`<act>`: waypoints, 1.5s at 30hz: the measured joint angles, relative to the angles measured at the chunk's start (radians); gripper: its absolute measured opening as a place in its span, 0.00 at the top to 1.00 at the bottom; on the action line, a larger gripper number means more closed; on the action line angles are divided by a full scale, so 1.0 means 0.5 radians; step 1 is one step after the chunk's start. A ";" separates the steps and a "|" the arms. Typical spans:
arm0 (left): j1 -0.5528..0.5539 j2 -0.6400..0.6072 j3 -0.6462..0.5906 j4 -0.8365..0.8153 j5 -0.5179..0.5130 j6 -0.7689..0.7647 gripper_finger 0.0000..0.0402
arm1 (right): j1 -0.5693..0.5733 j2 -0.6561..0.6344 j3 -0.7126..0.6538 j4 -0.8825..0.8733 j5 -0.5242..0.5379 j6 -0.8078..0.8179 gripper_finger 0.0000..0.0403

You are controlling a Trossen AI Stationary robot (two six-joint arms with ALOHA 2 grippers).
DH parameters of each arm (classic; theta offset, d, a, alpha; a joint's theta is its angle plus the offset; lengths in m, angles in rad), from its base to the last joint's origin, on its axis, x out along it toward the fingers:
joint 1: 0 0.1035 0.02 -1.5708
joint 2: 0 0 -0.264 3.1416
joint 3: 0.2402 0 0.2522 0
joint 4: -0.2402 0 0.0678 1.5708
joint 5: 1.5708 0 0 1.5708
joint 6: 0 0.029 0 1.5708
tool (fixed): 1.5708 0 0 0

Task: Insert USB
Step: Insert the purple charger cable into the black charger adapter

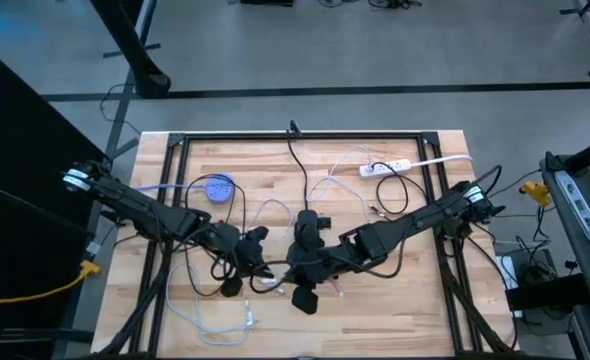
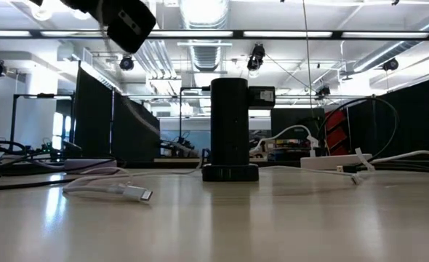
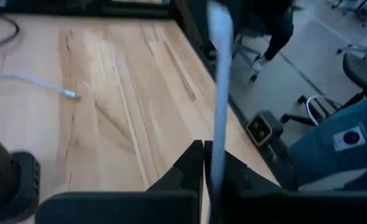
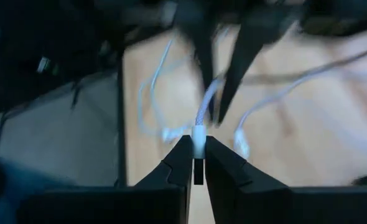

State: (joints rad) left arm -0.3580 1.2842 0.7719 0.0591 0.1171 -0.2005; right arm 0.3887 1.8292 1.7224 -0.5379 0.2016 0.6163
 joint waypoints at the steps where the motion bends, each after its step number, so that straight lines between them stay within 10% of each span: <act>1: 0.000 0.000 0.000 0.033 -0.002 0.000 1.00 | 0.010 -0.023 0.006 0.007 0.105 0.001 0.93; 16: 0.004 -0.030 0.000 0.453 -0.274 -0.045 1.00 | 0.116 -0.287 0.013 0.209 0.506 -0.232 0.80; 26: 0.003 -0.275 0.000 0.776 -0.636 0.056 1.00 | 0.302 -0.286 0.000 0.752 1.280 -0.796 0.92; 39: 0.004 -0.317 0.000 1.401 -0.742 0.243 1.00 | 0.274 -0.112 -0.087 1.752 1.104 -1.635 0.97; 45: 0.004 -0.306 0.000 1.394 -0.743 0.276 1.00 | 0.199 -0.051 -0.087 1.786 1.169 -1.514 0.92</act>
State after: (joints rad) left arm -0.3561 1.1312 0.7719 0.7562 -0.2543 -0.0626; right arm 0.4883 1.8035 1.6787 0.3551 0.7863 -0.1406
